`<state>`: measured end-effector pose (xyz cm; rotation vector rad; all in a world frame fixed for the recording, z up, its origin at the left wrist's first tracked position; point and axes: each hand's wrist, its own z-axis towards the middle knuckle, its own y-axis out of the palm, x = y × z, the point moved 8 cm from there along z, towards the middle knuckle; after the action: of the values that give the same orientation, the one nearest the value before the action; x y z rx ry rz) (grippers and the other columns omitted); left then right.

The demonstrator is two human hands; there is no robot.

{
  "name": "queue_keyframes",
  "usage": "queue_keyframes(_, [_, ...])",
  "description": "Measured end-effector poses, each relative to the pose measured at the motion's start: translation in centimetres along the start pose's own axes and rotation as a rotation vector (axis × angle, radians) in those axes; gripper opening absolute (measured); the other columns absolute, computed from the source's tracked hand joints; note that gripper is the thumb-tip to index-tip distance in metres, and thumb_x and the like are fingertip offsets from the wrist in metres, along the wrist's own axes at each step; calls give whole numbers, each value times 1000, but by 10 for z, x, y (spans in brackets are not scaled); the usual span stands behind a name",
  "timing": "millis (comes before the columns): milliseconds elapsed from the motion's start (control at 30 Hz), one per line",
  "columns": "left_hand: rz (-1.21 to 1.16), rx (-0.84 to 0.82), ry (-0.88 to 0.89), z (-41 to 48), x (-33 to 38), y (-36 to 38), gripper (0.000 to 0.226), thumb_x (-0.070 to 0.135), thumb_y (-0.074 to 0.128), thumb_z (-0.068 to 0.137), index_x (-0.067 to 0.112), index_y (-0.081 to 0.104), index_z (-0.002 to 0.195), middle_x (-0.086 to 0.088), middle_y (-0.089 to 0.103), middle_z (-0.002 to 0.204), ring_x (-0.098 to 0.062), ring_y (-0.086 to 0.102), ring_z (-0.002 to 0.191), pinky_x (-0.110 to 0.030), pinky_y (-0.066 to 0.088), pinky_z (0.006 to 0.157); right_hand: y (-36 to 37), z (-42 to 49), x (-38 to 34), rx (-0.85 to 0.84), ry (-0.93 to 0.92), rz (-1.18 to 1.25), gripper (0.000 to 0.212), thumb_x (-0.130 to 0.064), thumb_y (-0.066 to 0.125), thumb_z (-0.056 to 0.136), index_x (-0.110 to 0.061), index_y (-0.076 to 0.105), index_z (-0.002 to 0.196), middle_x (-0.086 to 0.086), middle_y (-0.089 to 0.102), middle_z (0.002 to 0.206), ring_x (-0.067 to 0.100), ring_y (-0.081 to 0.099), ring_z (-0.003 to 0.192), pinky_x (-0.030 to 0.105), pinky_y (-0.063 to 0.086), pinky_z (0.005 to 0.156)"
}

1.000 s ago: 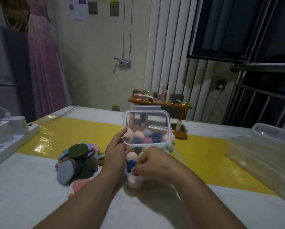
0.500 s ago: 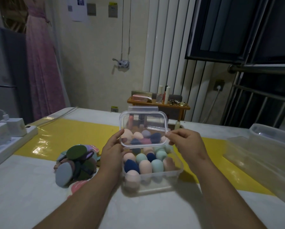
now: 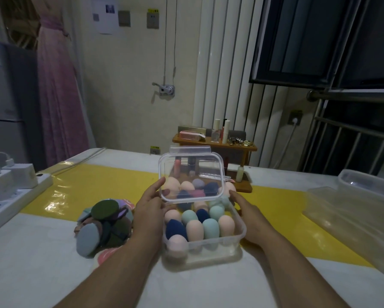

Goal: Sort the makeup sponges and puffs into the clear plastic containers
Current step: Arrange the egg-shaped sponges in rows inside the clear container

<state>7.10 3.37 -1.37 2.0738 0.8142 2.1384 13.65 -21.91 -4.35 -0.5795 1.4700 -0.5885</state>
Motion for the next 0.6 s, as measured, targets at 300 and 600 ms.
queue_keyframes(300, [-36, -9, -27, -1, -2, 4, 50, -1, 38, 96, 36, 71, 106, 3, 70, 104, -23, 70, 94, -38, 59, 76, -21, -5, 2, 235, 73, -146, 37, -41, 71, 85, -27, 60, 117, 3, 53, 120, 19, 54, 97, 31, 44, 78])
queue_keyframes(600, [-43, -15, -33, -1, -2, 4, 53, -3, 39, 94, 36, 72, 105, -2, 71, 107, -26, 70, 96, -43, 59, 83, -58, -33, -22, 480, -9, 278, 29, -22, 72, 82, -31, 54, 103, -3, 63, 93, 22, 64, 82, 41, 56, 73])
